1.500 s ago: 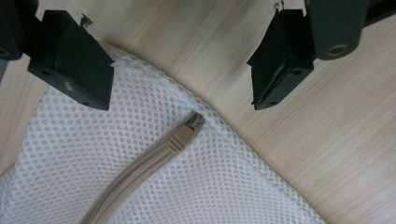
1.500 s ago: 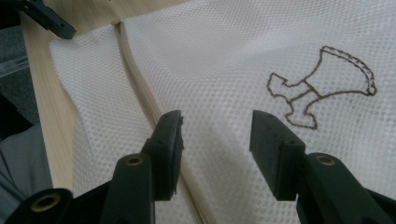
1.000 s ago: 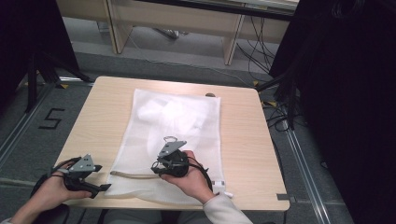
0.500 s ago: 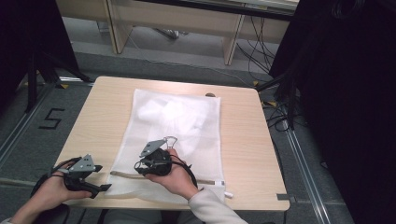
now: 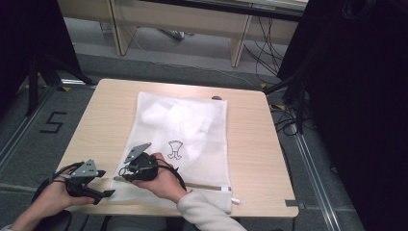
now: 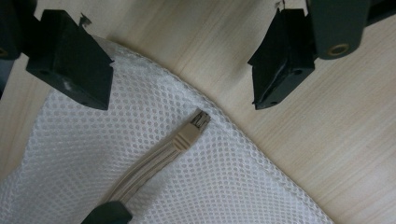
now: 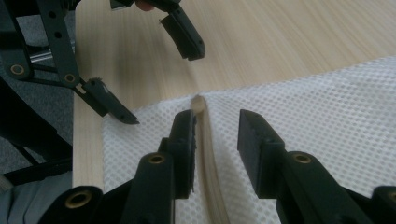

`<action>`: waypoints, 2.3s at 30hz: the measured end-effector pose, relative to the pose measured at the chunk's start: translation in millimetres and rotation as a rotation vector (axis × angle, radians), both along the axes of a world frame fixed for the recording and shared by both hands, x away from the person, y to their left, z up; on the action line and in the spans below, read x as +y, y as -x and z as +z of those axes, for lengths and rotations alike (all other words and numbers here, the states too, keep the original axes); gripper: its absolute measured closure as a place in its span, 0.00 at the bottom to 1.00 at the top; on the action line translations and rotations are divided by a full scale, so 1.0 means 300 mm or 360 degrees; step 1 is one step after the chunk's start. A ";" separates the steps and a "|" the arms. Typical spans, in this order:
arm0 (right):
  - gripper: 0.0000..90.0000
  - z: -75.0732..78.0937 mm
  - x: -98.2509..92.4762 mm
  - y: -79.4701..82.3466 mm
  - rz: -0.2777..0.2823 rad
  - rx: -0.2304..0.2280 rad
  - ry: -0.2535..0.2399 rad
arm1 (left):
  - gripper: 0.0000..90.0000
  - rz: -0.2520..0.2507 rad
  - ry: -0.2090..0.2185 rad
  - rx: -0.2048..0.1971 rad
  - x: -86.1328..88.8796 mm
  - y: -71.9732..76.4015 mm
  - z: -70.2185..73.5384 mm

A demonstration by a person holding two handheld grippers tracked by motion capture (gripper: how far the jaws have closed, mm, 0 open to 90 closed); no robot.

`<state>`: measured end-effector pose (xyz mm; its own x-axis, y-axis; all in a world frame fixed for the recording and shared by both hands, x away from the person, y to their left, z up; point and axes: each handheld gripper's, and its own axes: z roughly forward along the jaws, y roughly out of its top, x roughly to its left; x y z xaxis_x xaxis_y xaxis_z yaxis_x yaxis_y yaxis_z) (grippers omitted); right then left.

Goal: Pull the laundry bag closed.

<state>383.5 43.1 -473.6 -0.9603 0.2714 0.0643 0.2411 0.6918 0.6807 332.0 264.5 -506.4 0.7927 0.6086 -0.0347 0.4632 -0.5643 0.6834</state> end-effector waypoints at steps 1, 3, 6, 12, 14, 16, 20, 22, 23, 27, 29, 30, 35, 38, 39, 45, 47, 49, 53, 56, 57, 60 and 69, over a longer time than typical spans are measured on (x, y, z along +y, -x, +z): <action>0.76 -0.003 0.009 -0.001 0.0009 -0.0003 0.0007 | 0.22 -0.0002 -0.0006 -0.0001 0.001 -0.001 0.000; 0.77 -0.009 0.020 -0.003 0.0021 -0.0008 0.0011 | 0.22 -0.0003 -0.0009 -0.0003 0.001 -0.001 0.001; 0.77 -0.018 0.048 -0.005 0.0031 -0.0001 0.0031 | 0.22 -0.0020 -0.0018 -0.0027 0.002 -0.003 0.003; 0.79 -0.031 0.080 -0.005 0.0049 0.0014 0.0045 | 0.22 -0.0020 -0.0021 -0.0027 0.003 -0.003 0.003; 0.80 -0.042 0.090 -0.004 0.0041 0.0026 0.0048 | 0.22 -0.0012 -0.0011 -0.0016 0.002 -0.001 0.002; 0.81 -0.049 0.097 -0.003 0.0036 0.0041 0.0044 | 0.22 0.0002 -0.0006 -0.0008 0.000 0.000 0.001; 0.81 -0.054 0.109 -0.005 0.0059 0.0024 0.0065 | 0.22 0.0006 0.0004 -0.0002 0.000 0.000 0.000; 0.81 -0.058 0.114 -0.008 0.0059 0.0018 0.0076 | 0.22 0.0008 0.0004 -0.0001 0.000 0.000 0.000; 0.82 -0.063 0.118 -0.010 0.0065 0.0021 0.0074 | 0.22 0.0009 0.0005 -0.0002 0.000 0.000 0.001; 0.83 -0.070 0.127 -0.011 0.0056 0.0020 0.0083 | 0.22 0.0011 0.0003 0.0001 0.000 0.000 0.000; 0.84 -0.071 0.131 -0.008 0.0061 0.0024 0.0090 | 0.22 0.0012 0.0011 0.0006 -0.001 0.001 0.000; 0.84 -0.073 0.134 -0.009 0.0067 0.0022 0.0086 | 0.22 0.0014 0.0012 0.0006 -0.001 0.001 0.000; 0.87 -0.080 0.140 -0.009 0.0051 0.0030 0.0104 | 0.22 0.0015 0.0003 0.0002 0.000 0.000 0.000; 0.90 -0.083 0.142 -0.008 0.0038 0.0027 0.0108 | 0.22 0.0015 0.0005 0.0002 0.000 0.000 0.000; 0.90 -0.083 0.142 -0.008 0.0036 0.0033 0.0108 | 0.22 0.0015 0.0005 0.0003 0.000 0.000 0.000; 0.91 -0.072 0.143 -0.013 0.0051 0.0015 0.0122 | 0.22 0.0016 0.0008 0.0001 0.000 0.000 0.000; 0.91 -0.067 0.143 -0.013 0.0046 0.0012 0.0117 | 0.23 0.0012 0.0022 0.0000 -0.001 0.000 0.001; 0.91 -0.059 0.143 -0.009 0.0031 0.0034 0.0107 | 0.23 0.0017 0.0028 0.0001 -0.001 0.000 0.002; 0.91 -0.035 0.138 -0.011 0.0037 0.0029 0.0100 | 0.25 0.0025 0.0028 0.0001 -0.006 -0.003 0.002; 0.91 -0.018 0.134 -0.012 0.0033 0.0036 0.0086 | 0.27 0.0021 0.0067 0.0013 -0.012 -0.006 0.008; 0.91 -0.014 0.134 -0.010 0.0019 0.0049 0.0076 | 0.28 0.0025 0.0082 0.0009 -0.014 -0.008 0.008; 0.91 0.000 0.129 -0.014 0.0027 0.0045 0.0081 | 0.32 0.0044 0.0102 0.0061 -0.024 -0.009 0.007; 0.91 0.028 0.118 -0.016 0.0036 0.0002 0.0066 | 0.53 0.0097 0.0208 0.0147 -0.041 -0.023 0.006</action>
